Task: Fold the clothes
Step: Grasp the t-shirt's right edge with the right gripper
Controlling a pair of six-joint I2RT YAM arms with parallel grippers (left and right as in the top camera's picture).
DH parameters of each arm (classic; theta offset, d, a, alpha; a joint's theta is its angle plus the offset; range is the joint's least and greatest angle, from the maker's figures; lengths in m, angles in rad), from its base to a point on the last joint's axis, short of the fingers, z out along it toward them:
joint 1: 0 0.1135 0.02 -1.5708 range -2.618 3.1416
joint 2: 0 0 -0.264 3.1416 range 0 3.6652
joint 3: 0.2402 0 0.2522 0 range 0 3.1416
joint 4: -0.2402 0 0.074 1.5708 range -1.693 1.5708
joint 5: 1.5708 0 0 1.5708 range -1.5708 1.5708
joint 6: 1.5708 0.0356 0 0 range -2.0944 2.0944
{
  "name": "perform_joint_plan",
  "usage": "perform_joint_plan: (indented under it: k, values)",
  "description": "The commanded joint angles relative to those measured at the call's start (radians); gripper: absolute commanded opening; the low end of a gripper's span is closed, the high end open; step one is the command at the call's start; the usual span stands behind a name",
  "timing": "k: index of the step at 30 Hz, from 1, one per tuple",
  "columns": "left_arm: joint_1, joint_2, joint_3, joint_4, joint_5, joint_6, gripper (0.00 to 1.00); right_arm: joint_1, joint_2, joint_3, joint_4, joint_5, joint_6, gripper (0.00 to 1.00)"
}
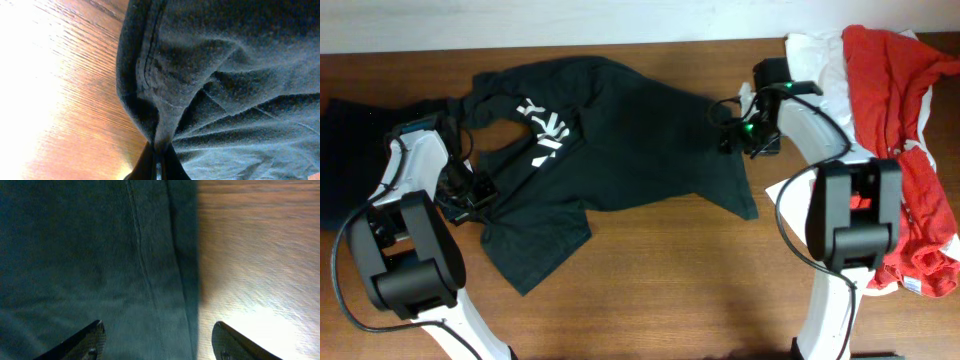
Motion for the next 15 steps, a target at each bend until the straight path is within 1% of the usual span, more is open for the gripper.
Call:
perform_joint_plan:
  k: [1,2,3,4,5,6,8,9,11,12,13,14,15]
  values:
    - [0.004,-0.027,0.008,-0.006,-0.026,0.012,0.0,0.032,0.066,-0.003,0.033,0.04,0.001,0.68]
    - [0.005,-0.027,0.008,-0.005,-0.026,0.012,0.0,0.038,0.077,-0.003,0.052,0.073,0.002,0.65]
    - [0.004,-0.027,0.008,-0.005,-0.026,0.012,0.0,0.043,0.086,-0.003,0.074,0.106,0.001,0.57]
    - [0.004,-0.027,0.008,-0.007,-0.026,0.012,0.0,0.046,0.093,-0.003,0.089,0.142,0.001,0.42]
    - [0.004,-0.027,0.008,-0.013,-0.026,0.012,0.0,0.046,0.098,-0.003,0.103,0.172,0.001,0.12]
    - [0.004,-0.027,0.008,-0.021,-0.026,0.012,0.0,0.046,0.098,-0.003,0.119,0.204,0.001,0.04]
    - [0.005,-0.027,0.008,-0.031,-0.026,0.012,0.0,0.038,0.098,0.028,0.165,0.22,0.002,0.04]
    - [0.004,-0.027,0.008,-0.033,-0.026,0.012,0.0,0.023,0.098,0.088,0.184,0.264,0.049,0.04]
    - [0.004,-0.027,0.008,-0.05,-0.027,0.012,0.0,-0.006,0.098,0.204,0.218,0.265,0.055,0.04]
    - [0.004,-0.027,0.008,-0.053,-0.027,0.012,0.0,-0.021,0.098,0.29,0.222,0.264,0.055,0.56]
    - [0.005,-0.027,0.008,-0.053,-0.027,0.012,0.0,-0.022,0.098,0.302,0.208,0.264,0.054,0.81]
    - [0.004,-0.027,0.008,-0.053,-0.027,0.012,0.0,-0.022,0.098,0.305,0.179,0.264,0.054,0.9]
    - [0.004,-0.027,0.008,-0.053,-0.027,0.012,0.0,-0.021,0.098,0.305,0.107,0.264,0.054,0.99]
